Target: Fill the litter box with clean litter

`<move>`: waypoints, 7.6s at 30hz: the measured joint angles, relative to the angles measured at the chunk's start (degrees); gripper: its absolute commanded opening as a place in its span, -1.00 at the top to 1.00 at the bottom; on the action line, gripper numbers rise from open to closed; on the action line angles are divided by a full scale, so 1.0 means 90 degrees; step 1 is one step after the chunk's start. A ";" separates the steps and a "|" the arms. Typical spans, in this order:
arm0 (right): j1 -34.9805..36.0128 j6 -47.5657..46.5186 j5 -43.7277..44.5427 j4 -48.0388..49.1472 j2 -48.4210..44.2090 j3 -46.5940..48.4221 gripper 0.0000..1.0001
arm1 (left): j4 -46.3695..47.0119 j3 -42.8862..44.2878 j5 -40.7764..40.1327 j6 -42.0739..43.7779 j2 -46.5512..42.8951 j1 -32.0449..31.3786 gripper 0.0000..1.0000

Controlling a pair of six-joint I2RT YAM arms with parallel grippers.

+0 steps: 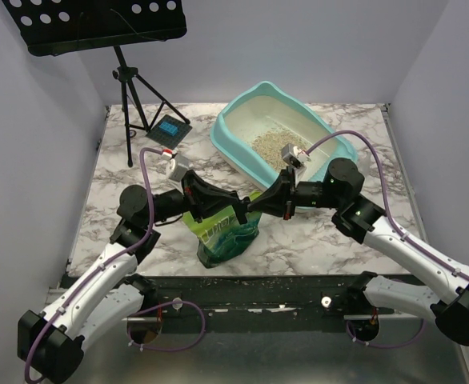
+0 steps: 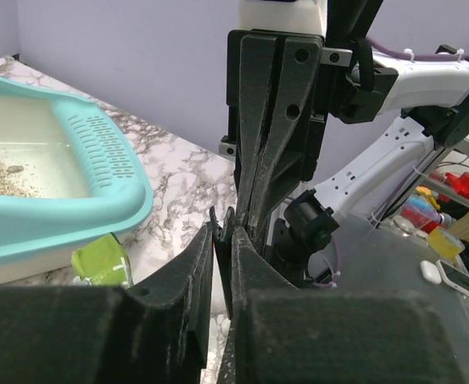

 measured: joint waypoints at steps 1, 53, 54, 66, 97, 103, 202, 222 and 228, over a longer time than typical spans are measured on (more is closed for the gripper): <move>0.0002 -0.0002 -0.0015 0.0000 0.0005 0.0000 0.99 | 0.0024 -0.0007 0.0000 -0.0027 -0.0019 0.0000 0.81; 0.0335 -0.0857 -0.0537 -0.0755 0.0376 0.0619 0.99 | 0.0755 -0.0104 0.0777 -0.0398 -0.0129 -0.0036 0.40; 0.0335 -0.0879 -0.0537 -0.0750 0.0357 0.0617 0.99 | 0.0763 -0.0104 0.0775 -0.0401 -0.0138 -0.0036 0.10; 0.0437 -0.1511 0.0736 -0.1467 -0.0607 0.0590 0.99 | -0.1282 0.0102 -0.0131 0.1073 -0.0724 -0.0126 -0.35; 0.0413 -0.5617 0.2747 -0.5161 0.1277 0.2713 0.99 | -0.5547 0.0959 -0.1977 0.3116 -0.0080 -0.0576 0.09; 0.0376 -0.5722 0.2744 -0.5265 0.1450 0.2926 0.99 | -0.5812 0.1054 -0.2023 0.3143 -0.0204 -0.0636 0.05; 0.0928 -0.7388 0.2878 -0.7344 0.2081 0.3113 0.89 | -0.4884 0.0799 -0.2800 0.6846 0.0969 -0.2210 0.88; 0.0860 -0.7101 0.2543 -0.7089 0.2365 0.3109 -1.00 | -0.4906 0.0707 -0.2994 0.6676 0.0879 -0.2125 0.83; 0.0889 -0.6943 0.2705 -0.6817 0.2208 0.2956 -1.00 | -0.4864 0.0707 -0.3028 0.6676 0.0889 -0.2127 0.75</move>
